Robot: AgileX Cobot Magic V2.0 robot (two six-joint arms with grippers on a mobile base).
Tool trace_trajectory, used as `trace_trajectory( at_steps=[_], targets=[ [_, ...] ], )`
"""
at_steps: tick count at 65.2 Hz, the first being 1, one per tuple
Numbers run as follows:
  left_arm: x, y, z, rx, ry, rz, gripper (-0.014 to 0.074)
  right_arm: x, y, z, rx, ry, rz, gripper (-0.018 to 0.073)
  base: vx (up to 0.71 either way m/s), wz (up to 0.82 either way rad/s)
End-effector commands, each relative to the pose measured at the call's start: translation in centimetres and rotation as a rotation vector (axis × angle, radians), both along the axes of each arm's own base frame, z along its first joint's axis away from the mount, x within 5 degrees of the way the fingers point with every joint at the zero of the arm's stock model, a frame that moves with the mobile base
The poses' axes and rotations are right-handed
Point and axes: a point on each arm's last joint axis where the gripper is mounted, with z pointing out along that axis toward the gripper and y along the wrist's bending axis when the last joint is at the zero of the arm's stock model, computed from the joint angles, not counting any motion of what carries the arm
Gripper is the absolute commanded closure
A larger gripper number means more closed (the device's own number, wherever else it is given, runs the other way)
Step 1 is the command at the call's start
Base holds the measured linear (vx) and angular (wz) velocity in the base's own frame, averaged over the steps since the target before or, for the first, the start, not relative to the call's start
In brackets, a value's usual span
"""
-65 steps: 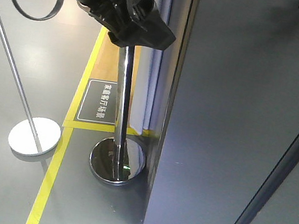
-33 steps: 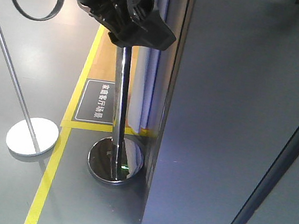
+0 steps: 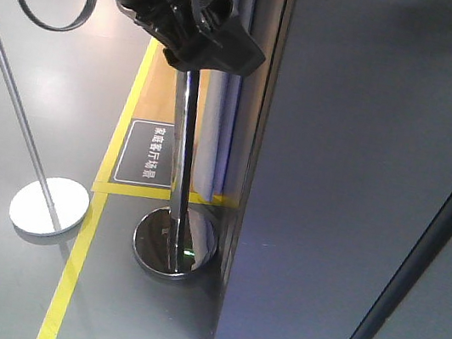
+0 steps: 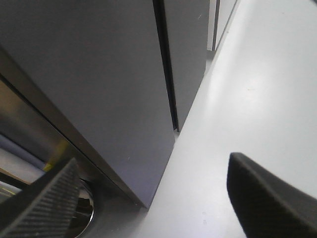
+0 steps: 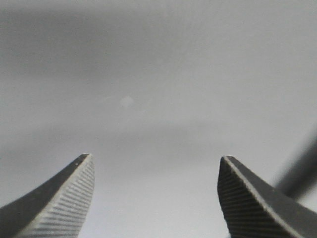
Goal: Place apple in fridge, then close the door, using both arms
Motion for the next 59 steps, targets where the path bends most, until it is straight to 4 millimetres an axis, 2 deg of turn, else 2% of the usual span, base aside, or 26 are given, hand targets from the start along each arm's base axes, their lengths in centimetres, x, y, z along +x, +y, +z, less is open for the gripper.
trace_trajectory(
  at_steps=[1,13,27,39,59],
  targets=[
    [-1.2,0.6,2.5,-0.09,-0.078,0.009,0.0013,-4.6,0.4,5.1,-0.028,-0.201,0.037,0.0053,0.0,0.0],
    [-1.2,0.6,2.5,-0.09,-0.078,0.009,0.0013,-10.6,1.1,5.7,0.012,-0.307,0.063,0.0053,0.0,0.0],
    [-1.2,0.6,2.5,-0.09,-0.078,0.009,0.0013,-16.5,1.6,4.0,0.034,-0.281,0.067,0.0053,0.0,0.0],
    [-1.2,0.6,2.5,-0.09,-0.078,0.009,0.0013,-19.9,1.7,2.7,-0.004,-0.273,0.076,0.0053,0.0,0.0],
    [-1.3,0.4,2.6,-0.108,-0.069,0.007,0.0013,-24.4,2.0,1.2,-0.036,-0.296,0.087,0.0053,0.0,0.0]
  ],
)
